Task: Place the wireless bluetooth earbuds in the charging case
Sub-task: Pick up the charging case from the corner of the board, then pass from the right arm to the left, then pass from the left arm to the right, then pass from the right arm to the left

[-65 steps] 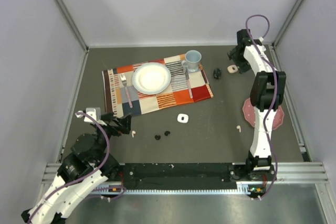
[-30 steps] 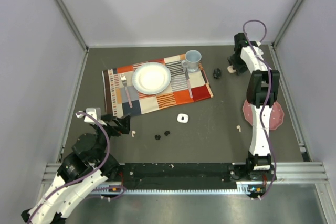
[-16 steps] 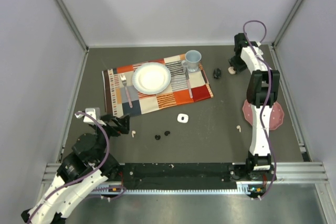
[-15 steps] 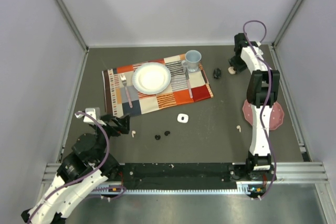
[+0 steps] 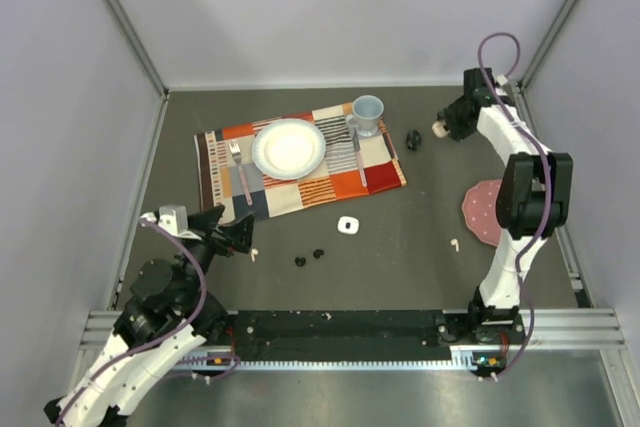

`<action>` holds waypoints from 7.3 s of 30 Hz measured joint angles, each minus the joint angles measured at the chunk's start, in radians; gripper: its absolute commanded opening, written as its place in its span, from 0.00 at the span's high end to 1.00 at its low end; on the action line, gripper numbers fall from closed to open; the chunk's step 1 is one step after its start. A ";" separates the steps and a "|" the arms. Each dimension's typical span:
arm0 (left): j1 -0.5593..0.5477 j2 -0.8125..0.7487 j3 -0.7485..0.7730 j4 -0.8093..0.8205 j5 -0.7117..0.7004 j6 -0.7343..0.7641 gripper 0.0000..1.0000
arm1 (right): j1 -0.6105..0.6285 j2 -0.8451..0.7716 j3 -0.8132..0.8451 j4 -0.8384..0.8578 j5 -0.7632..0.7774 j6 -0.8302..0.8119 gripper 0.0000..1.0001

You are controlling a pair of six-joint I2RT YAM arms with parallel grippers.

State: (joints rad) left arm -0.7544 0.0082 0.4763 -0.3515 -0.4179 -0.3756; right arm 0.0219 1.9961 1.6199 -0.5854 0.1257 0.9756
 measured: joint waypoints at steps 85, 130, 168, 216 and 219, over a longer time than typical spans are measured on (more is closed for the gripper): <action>-0.206 0.965 -0.098 1.182 0.180 0.053 0.41 | 0.906 -0.903 -0.941 0.908 0.055 0.512 0.99; -0.207 0.639 -0.110 0.901 0.431 0.329 0.91 | 0.876 -0.936 -0.763 0.637 -0.206 0.178 0.09; -0.197 0.651 -0.092 0.759 0.567 0.400 0.96 | 0.865 -0.961 -0.953 0.790 -0.418 0.382 0.42; -0.198 0.615 -0.137 0.875 0.505 0.318 0.44 | 0.859 -0.933 -0.986 0.940 -0.422 0.476 0.99; -0.198 0.615 -0.151 0.903 0.506 0.317 0.44 | 0.859 -0.922 -0.991 0.967 -0.430 0.495 0.99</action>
State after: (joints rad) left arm -0.9527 0.6235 0.3248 0.5518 0.0883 -0.0586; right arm 0.8806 1.0740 0.6289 0.3817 -0.3046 1.4704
